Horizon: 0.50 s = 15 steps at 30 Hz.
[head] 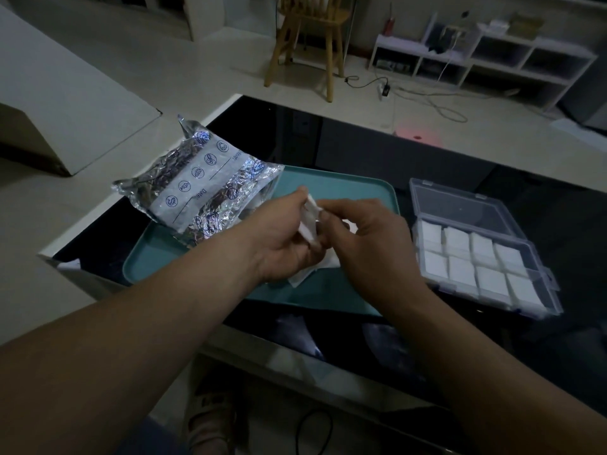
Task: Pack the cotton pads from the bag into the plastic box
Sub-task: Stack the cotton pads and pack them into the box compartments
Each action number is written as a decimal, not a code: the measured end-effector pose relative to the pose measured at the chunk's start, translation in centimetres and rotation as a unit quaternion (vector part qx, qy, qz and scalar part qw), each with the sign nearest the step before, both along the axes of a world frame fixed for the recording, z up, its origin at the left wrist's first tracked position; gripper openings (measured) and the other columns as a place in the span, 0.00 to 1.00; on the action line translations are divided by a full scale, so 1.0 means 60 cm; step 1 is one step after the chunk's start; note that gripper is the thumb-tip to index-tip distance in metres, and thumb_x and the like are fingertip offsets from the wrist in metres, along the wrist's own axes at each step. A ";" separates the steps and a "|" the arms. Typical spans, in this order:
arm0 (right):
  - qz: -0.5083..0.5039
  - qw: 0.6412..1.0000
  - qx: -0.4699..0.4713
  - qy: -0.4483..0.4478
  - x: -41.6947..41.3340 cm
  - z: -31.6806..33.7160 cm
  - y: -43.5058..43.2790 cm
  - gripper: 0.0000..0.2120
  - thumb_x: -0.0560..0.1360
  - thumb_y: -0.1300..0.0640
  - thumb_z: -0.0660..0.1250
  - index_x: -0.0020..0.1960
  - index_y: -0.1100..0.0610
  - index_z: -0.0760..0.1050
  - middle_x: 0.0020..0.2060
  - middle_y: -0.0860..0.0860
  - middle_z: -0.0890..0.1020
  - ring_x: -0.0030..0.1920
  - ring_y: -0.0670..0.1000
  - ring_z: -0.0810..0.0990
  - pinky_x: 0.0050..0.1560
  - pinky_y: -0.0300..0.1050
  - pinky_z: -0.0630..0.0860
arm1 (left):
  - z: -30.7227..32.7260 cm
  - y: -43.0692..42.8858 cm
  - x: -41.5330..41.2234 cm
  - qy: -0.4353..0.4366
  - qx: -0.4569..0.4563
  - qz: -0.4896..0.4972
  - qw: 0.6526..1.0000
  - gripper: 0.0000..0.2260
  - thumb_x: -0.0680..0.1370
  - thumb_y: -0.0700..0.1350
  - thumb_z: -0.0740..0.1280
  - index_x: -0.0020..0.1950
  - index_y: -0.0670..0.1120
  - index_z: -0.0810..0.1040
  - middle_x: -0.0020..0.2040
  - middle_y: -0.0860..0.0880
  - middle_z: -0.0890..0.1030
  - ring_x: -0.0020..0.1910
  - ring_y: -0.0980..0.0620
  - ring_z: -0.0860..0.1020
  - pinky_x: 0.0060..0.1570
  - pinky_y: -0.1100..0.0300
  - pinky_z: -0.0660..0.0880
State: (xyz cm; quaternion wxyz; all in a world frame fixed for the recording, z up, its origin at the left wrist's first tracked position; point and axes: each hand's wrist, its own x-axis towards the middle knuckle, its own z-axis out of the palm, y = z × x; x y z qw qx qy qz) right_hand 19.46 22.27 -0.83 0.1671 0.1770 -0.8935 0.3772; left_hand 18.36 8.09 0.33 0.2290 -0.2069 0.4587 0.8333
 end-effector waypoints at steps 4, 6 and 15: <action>0.020 0.999 0.030 0.000 0.002 -0.005 0.004 0.10 0.78 0.51 0.68 0.55 0.44 0.87 0.45 0.40 0.84 0.53 0.42 0.78 0.56 0.47 0.75 | -0.007 -0.005 -0.004 -0.005 0.011 -0.022 1.000 0.25 0.84 0.64 0.52 0.62 0.45 0.76 0.42 0.46 0.83 0.32 0.52 0.80 0.35 0.60 0.75; 0.046 0.996 0.070 -0.009 0.005 -0.004 0.000 0.13 0.76 0.48 0.64 0.54 0.44 0.86 0.46 0.42 0.85 0.56 0.47 0.79 0.59 0.56 0.76 | -0.007 -0.004 -0.004 0.006 0.025 -0.043 0.999 0.24 0.84 0.64 0.54 0.57 0.46 0.76 0.40 0.47 0.79 0.35 0.51 0.79 0.41 0.57 0.77; 0.000 0.976 0.117 -0.182 -0.032 0.011 0.037 0.11 0.81 0.57 0.64 0.54 0.46 0.84 0.48 0.40 0.85 0.44 0.41 0.81 0.46 0.39 0.78 | -0.006 -0.048 -0.029 0.026 -0.023 0.110 0.993 0.13 0.81 0.43 0.67 0.64 0.45 0.76 0.37 0.46 0.71 0.29 0.51 0.72 0.23 0.63 0.71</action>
